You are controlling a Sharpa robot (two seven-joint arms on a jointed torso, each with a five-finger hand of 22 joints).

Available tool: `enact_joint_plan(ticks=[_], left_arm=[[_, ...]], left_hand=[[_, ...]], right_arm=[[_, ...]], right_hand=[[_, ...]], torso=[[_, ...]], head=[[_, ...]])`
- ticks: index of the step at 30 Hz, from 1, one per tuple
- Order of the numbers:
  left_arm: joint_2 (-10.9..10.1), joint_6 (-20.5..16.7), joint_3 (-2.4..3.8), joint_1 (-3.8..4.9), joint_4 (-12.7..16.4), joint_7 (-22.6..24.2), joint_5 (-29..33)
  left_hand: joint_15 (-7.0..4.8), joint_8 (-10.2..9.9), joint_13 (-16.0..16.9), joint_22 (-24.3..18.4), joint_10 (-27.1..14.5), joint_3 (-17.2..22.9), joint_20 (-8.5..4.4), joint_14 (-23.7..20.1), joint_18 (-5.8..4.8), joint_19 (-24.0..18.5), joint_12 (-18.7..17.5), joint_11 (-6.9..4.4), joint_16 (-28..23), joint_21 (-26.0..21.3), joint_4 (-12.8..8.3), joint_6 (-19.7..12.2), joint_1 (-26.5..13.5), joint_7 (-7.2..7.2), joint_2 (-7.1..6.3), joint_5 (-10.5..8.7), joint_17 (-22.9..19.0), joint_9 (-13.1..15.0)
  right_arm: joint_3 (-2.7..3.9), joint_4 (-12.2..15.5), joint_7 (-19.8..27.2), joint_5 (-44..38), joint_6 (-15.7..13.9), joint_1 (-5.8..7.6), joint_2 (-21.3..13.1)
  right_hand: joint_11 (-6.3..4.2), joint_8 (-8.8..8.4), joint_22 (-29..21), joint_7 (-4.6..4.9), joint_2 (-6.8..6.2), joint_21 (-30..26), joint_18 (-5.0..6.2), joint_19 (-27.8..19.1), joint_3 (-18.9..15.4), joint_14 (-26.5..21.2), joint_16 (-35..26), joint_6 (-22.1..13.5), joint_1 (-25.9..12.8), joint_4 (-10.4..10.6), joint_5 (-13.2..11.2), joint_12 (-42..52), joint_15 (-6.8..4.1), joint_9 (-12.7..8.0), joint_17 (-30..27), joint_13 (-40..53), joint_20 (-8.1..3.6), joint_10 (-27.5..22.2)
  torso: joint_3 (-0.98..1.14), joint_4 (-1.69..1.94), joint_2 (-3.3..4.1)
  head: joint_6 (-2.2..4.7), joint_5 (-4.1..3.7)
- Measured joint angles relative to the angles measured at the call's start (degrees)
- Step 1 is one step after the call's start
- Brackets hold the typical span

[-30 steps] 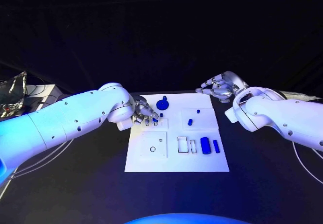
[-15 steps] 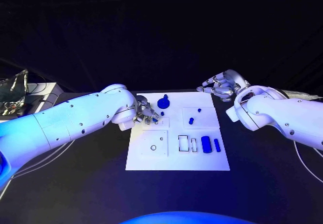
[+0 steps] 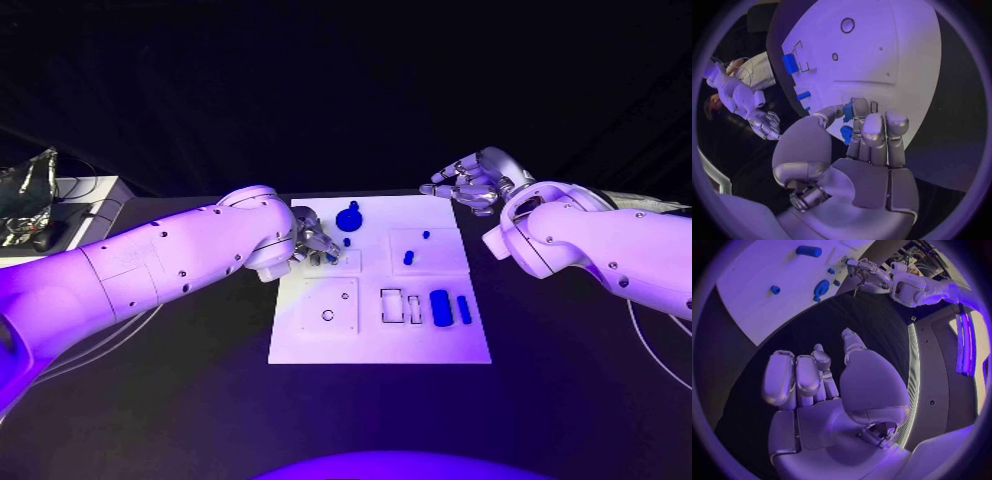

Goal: Assemble the parts on the task board

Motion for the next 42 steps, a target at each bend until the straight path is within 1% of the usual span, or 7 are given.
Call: enact_joint_plan(ticks=[9,17,19,27,31,32,42], left_arm=[[0.4,-0.3,-0.13,-0.44,-0.3,0.0,-0.7],[0.7,-0.2,-0.18,-0.52,-0.6,0.0,-1.0],[0.7,-0.2,-0.19,-0.54,-0.7,0.0,-1.0],[0.9,-0.2,-0.22,-0.62,-1.1,0.0,-1.3],[0.9,0.0,-0.20,-0.61,-1.2,0.0,-1.5],[0.9,0.0,-0.20,-0.61,-1.2,0.0,-1.5],[1.2,1.1,-0.15,-0.50,-1.5,-0.1,-2.5]], left_hand=[[0.00,-0.3,0.1,0.3,0.1,0.0,0.00,0.0,0.00,0.0,0.0,0.08,-0.3,0.0,0.0,0.1,0.2,-0.07,0.18,-0.02,0.0,0.0],[0.00,-0.5,0.1,0.6,0.1,0.0,0.00,0.0,0.00,0.0,0.0,0.10,-0.3,0.0,0.0,0.1,0.4,-0.08,0.39,-0.12,0.1,0.0],[0.00,-0.5,0.1,0.7,0.1,0.0,0.00,0.0,0.00,0.0,0.0,0.10,-0.3,0.0,0.0,0.1,0.6,-0.08,0.18,-0.12,0.1,0.0],[0.00,-0.7,0.1,0.8,0.2,0.0,0.00,0.0,0.00,0.0,0.0,0.19,-0.5,0.0,0.0,0.1,0.7,-0.08,0.19,-0.13,0.1,0.4],[0.00,-0.7,0.1,0.8,0.2,0.0,0.01,0.0,0.00,0.0,0.0,0.20,-0.5,0.0,0.0,0.1,0.7,-0.08,0.19,-0.46,0.1,0.5],[0.00,-0.7,0.1,1.0,0.2,0.0,0.21,0.0,0.00,0.2,0.0,0.20,-0.5,0.0,0.0,0.1,0.7,-0.08,0.20,-0.46,0.1,0.5],[0.00,-0.9,0.1,1.3,0.2,0.0,0.21,0.0,0.00,0.2,0.0,0.21,-0.5,0.0,0.0,0.1,0.9,-0.09,0.02,-0.48,0.2,0.5]], right_arm=[[0.00,0.0,0.0,0.0,0.0,0.00,0.0],[0.00,0.0,0.0,-0.1,0.0,0.00,0.0],[0.00,0.0,0.0,-0.1,0.0,0.00,0.0],[0.00,0.0,0.0,-0.1,0.0,0.00,0.0],[0.00,0.0,0.0,-0.1,0.0,0.00,0.0],[0.00,0.0,0.0,-0.1,0.0,0.00,0.0],[0.00,0.1,0.0,-0.2,0.0,0.00,-0.1]], right_hand=[[0.00,0.00,0.0,0.00,0.00,0.0,0.00,0.0,-0.2,0.0,0.0,0.0,0.0,-0.2,0.3,0.0,0.00,-0.1,0.0,0.0,0.00,0.0],[0.00,0.00,0.0,-0.01,0.00,0.0,0.00,0.0,-0.2,0.0,0.0,0.0,0.0,-0.2,0.3,0.0,0.00,-0.1,0.0,0.0,0.00,0.0],[0.01,0.00,0.0,-0.01,0.00,0.0,0.00,0.0,-0.2,0.0,0.0,0.0,0.0,-0.2,0.3,0.0,0.00,-0.1,0.0,0.0,0.00,0.0],[0.01,0.00,0.0,-0.01,0.00,0.0,0.00,0.0,-0.2,0.0,0.0,0.0,0.0,-0.2,0.3,0.0,0.00,-0.1,0.0,0.0,0.00,0.0],[0.01,0.00,0.0,-0.01,0.00,0.0,-0.01,0.0,-0.2,0.0,0.0,0.0,0.0,-0.2,0.3,0.0,0.00,-0.1,0.0,0.0,0.00,0.0],[0.01,0.00,0.0,-0.01,0.00,0.0,0.00,0.0,-0.2,0.0,0.0,0.0,0.0,-0.2,0.3,0.0,0.00,-0.1,0.0,0.0,0.00,0.0],[0.06,0.00,0.0,-0.01,0.00,0.0,0.00,0.0,-0.2,0.0,0.0,0.0,0.0,-0.2,0.3,0.0,0.00,-0.2,0.0,0.0,0.00,0.1]], torso=[[-0.01,0.02,-0.02],[-0.01,0.03,-0.04],[-0.01,0.03,-0.04],[0.03,0.03,-0.02],[0.05,0.03,-0.01],[0.05,0.02,-0.01],[0.05,0.02,-0.01]], head=[[-0.08,0.03],[-0.21,0.07],[-0.22,0.09],[-0.28,0.10],[-0.30,0.08],[-0.31,0.07],[-0.56,-0.01]])
